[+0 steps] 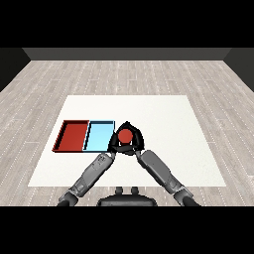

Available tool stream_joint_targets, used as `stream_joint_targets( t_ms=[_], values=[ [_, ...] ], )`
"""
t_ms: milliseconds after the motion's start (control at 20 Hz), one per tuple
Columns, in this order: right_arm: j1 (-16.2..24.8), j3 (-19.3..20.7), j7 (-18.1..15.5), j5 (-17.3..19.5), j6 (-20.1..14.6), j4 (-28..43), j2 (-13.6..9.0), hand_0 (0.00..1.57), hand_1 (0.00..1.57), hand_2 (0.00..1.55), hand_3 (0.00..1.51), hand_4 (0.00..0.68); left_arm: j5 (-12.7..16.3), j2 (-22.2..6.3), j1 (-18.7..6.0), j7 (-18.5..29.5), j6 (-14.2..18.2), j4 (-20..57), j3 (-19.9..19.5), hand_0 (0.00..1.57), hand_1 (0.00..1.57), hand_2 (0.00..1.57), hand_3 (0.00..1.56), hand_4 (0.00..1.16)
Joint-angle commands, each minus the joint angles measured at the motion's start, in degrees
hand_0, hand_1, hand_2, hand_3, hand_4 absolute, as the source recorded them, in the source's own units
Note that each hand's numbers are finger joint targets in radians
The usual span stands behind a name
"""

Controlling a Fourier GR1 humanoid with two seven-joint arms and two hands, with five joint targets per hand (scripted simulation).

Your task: Pick the red can and put it in the red box

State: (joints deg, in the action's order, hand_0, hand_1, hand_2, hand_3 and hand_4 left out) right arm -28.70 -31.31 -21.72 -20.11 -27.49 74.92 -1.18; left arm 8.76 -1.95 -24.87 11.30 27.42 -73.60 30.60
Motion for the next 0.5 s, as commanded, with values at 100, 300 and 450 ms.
stream_joint_targets(
  t_ms=[100,300,450],
  values=[
    [0.9,-1.9,-1.0,-0.4,-0.5,1.7,1.1,1.49,1.49,1.44,1.4,0.519,2.4,1.9,-1.4,-0.1,2.0,4.8,3.2,1.57,1.57,1.55,1.45,0.95],
    [-1.8,0.2,1.1,0.0,1.9,2.3,1.0,1.47,1.47,1.44,1.39,0.559,-2.5,1.5,-1.6,-8.3,3.5,-0.1,1.6,1.57,1.57,1.5,1.39,0.95],
    [-0.2,-0.1,3.9,1.0,0.6,5.9,1.1,1.5,1.5,1.44,1.39,0.56,-2.3,1.8,0.9,-4.6,6.8,-1.1,4.6,1.57,1.57,1.48,1.36,0.85]
  ],
)
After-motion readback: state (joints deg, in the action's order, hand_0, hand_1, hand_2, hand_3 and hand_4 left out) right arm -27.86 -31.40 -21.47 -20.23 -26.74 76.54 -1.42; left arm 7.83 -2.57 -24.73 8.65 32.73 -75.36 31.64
